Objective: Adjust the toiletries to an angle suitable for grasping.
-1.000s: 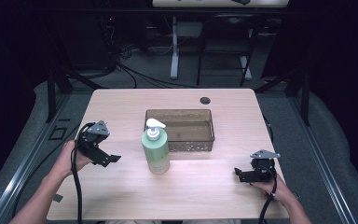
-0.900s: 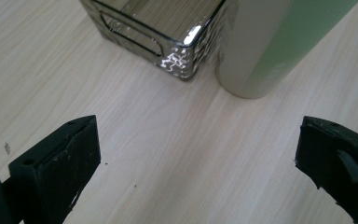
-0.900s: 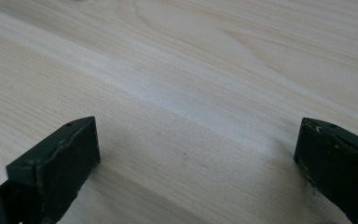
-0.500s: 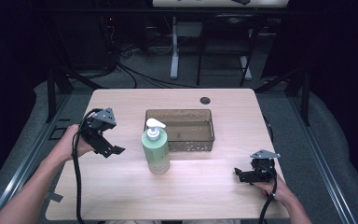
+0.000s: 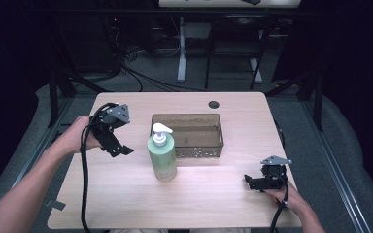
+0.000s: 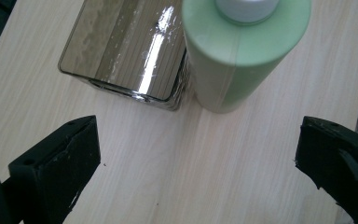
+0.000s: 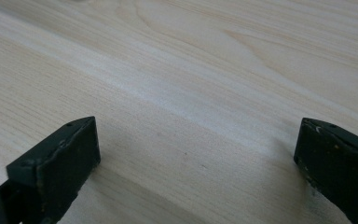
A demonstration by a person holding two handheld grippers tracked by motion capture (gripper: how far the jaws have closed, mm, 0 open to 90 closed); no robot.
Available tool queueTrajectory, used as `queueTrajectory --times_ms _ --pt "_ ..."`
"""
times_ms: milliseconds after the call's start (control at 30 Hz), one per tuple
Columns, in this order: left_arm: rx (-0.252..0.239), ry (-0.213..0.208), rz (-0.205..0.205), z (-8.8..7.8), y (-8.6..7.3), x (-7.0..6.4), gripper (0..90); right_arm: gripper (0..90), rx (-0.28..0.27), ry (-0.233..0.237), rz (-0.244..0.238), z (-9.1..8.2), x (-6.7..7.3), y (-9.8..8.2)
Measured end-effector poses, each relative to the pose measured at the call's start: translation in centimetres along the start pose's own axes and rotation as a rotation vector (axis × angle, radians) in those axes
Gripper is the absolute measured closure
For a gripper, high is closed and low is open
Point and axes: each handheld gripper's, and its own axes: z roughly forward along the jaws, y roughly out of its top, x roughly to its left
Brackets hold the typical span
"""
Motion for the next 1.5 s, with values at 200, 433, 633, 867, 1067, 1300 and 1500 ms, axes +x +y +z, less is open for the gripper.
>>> queueTrajectory --times_ms 200,433,633,867,1067,1300,1500 --pt "0.011 -0.004 0.043 -0.6 1.5 0.1 0.0 0.0 0.001 0.000 0.000 0.0 0.0 0.0" --pt "0.035 0.006 0.098 -1.3 3.3 0.2 0.0 0.0 0.001 0.001 0.000 0.0 0.0 0.0" --pt "0.057 -0.011 0.141 -1.6 4.4 0.1 0.0 0.0 0.002 0.001 0.000 0.0 0.0 0.0" --pt "0.072 -0.018 0.180 -1.5 5.6 0.0 0.0 0.0 0.001 0.001 0.000 0.0 0.0 0.0" --pt "0.090 -0.010 0.211 -1.7 6.6 -0.2 0.0 0.0 0.001 0.002 -0.001 0.0 0.0 0.0" --pt "0.102 -0.011 0.232 -1.7 7.6 -0.3 0.0 0.0 0.000 0.002 -0.001 0.0 0.0 0.0" --pt "0.099 -0.022 0.248 -1.5 8.6 -0.3 0.0 0.0 0.001 0.003 -0.002 0.0 0.0 0.0"
